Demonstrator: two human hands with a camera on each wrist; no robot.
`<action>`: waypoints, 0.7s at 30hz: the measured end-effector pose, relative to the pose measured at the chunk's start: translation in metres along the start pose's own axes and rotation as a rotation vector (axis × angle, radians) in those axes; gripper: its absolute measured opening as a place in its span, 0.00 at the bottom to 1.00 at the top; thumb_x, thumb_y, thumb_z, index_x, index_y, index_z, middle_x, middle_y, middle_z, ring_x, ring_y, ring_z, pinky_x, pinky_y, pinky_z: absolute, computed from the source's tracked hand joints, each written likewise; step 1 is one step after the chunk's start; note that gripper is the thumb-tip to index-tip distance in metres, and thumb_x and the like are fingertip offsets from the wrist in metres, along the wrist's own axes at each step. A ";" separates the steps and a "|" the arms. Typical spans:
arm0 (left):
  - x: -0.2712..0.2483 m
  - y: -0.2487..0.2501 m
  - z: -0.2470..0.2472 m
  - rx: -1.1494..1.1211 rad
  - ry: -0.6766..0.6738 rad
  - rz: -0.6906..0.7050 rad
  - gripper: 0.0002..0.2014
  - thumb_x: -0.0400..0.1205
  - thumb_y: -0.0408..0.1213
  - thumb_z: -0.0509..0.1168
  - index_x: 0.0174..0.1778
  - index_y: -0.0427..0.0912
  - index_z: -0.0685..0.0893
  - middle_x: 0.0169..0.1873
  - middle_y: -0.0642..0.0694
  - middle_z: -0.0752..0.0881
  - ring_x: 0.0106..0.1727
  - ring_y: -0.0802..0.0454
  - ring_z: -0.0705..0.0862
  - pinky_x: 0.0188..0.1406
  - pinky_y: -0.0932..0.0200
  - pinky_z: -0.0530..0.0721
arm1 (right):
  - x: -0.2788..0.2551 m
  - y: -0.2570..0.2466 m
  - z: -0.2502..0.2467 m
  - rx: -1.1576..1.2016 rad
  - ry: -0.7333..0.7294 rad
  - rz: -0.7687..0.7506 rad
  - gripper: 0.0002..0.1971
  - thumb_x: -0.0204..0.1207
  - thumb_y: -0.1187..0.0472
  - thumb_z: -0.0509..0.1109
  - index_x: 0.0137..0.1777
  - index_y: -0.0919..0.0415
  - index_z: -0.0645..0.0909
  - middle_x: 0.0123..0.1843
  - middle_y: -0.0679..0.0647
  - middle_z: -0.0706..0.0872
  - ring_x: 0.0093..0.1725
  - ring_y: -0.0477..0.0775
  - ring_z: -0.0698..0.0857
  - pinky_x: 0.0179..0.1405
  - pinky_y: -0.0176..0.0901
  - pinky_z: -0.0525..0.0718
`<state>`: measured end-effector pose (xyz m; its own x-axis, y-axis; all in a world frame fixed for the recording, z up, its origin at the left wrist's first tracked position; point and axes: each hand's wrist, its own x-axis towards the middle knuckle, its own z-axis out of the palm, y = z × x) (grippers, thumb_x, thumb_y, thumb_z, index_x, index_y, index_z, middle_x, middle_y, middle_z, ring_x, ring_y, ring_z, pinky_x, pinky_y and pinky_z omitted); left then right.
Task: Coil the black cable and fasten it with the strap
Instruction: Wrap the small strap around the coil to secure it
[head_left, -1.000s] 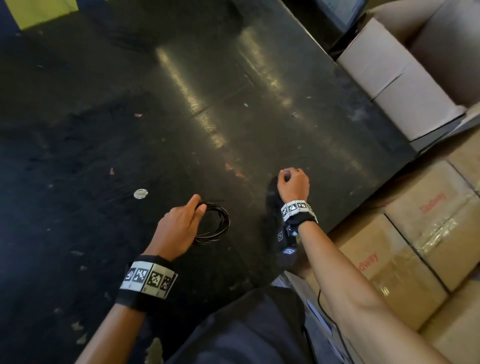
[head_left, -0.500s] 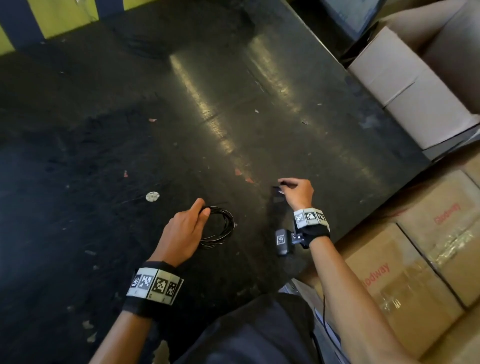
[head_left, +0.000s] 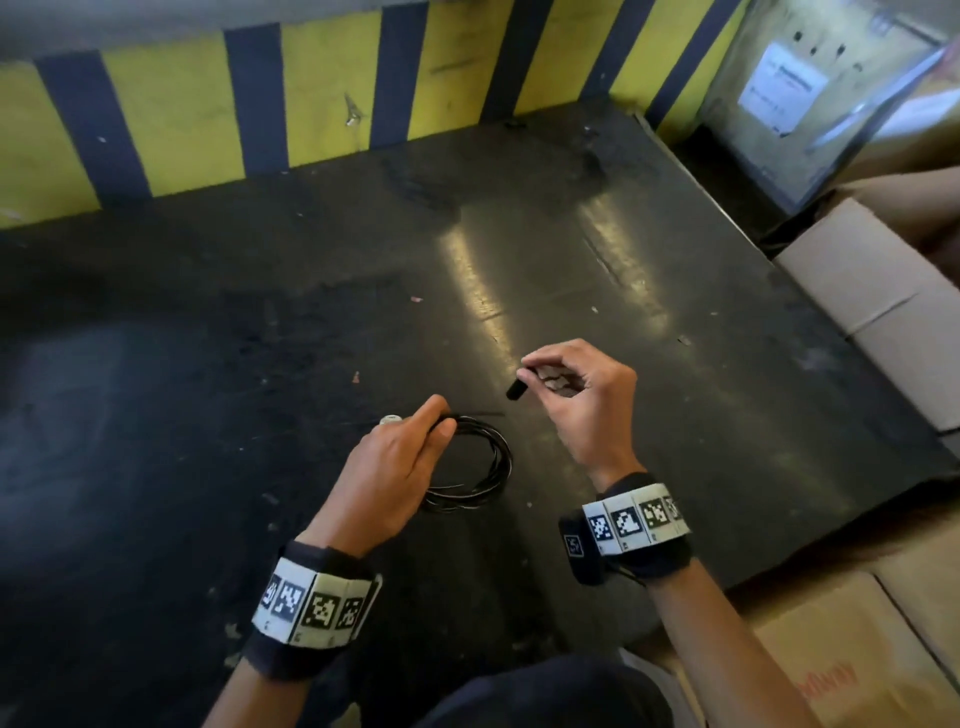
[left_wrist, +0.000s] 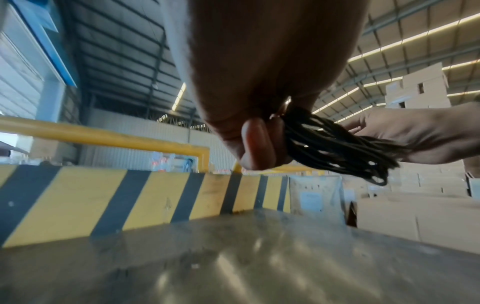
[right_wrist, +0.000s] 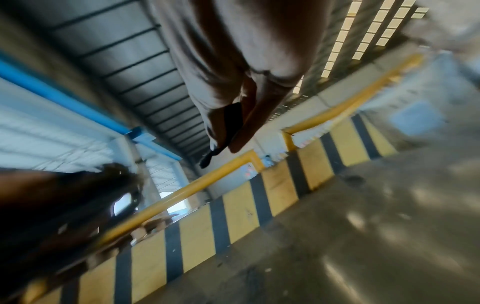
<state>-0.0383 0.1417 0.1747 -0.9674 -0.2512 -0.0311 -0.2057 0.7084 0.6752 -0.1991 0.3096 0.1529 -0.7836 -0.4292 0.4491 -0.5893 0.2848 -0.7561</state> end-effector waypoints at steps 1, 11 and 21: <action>-0.005 0.005 -0.005 0.049 -0.005 0.018 0.06 0.92 0.48 0.53 0.49 0.57 0.71 0.28 0.55 0.77 0.29 0.58 0.77 0.29 0.66 0.68 | 0.000 -0.008 0.004 -0.019 -0.008 -0.055 0.06 0.70 0.66 0.86 0.45 0.63 0.93 0.45 0.54 0.94 0.44 0.50 0.92 0.49 0.40 0.90; -0.040 0.014 -0.014 0.248 0.087 -0.040 0.08 0.91 0.51 0.51 0.50 0.55 0.69 0.38 0.54 0.82 0.33 0.53 0.80 0.31 0.57 0.70 | -0.025 -0.066 0.020 0.106 -0.308 -0.118 0.06 0.71 0.66 0.85 0.47 0.62 0.95 0.47 0.54 0.96 0.45 0.46 0.94 0.49 0.45 0.93; -0.057 0.015 -0.012 0.050 0.163 -0.086 0.10 0.92 0.47 0.54 0.45 0.51 0.70 0.26 0.51 0.76 0.26 0.56 0.75 0.28 0.56 0.68 | -0.048 -0.085 0.007 0.120 -0.377 -0.180 0.11 0.77 0.69 0.79 0.58 0.64 0.94 0.57 0.57 0.96 0.56 0.49 0.94 0.59 0.44 0.92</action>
<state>0.0152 0.1584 0.1959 -0.9103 -0.4124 0.0356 -0.2972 0.7110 0.6373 -0.1101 0.3000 0.1928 -0.5307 -0.7522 0.3906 -0.6654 0.0843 -0.7417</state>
